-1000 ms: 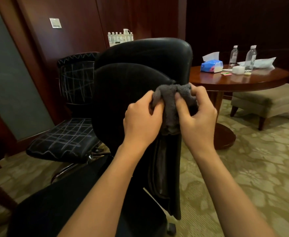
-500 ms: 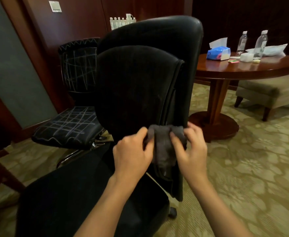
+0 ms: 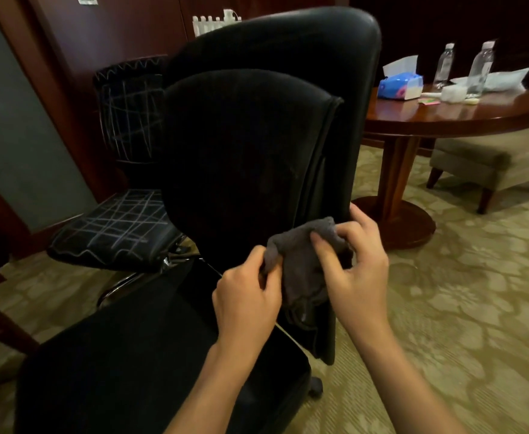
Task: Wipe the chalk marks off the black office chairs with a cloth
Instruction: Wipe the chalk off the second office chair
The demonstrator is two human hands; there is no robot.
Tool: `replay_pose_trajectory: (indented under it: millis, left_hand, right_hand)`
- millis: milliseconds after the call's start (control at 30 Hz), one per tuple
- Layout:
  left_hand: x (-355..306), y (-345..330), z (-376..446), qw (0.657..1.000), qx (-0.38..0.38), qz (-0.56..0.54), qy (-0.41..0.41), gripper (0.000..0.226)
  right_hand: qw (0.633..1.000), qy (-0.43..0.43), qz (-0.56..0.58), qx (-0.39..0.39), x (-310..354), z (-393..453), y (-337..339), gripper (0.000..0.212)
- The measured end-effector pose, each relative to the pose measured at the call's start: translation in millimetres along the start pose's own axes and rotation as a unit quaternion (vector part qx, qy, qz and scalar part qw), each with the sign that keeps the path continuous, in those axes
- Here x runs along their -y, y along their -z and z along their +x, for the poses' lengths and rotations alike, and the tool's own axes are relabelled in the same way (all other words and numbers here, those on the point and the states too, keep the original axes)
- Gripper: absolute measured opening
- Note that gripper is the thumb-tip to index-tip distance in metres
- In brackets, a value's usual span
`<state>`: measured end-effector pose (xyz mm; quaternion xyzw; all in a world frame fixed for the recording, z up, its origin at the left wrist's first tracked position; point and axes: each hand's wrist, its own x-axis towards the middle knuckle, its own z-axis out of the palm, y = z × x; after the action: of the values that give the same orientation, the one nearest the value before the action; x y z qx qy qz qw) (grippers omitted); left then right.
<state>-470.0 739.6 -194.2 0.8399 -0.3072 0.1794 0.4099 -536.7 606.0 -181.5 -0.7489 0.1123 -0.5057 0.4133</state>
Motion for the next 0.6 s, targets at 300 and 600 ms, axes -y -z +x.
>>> replay_pose_trajectory:
  millis: [300,600]
  left_hand:
    - [-52.3,20.3,106.9,0.995,-0.071,-0.058,-0.038,0.025]
    - [-25.4,10.0,69.4,0.997,-0.027,-0.053,-0.049,0.020]
  right_hand:
    - [0.993,0.062,0.049,-0.084,30.5,92.7,-2.6,0.010]
    - [0.991,0.069,-0.017,-0.117,1.5,47.5,-13.1,0.012]
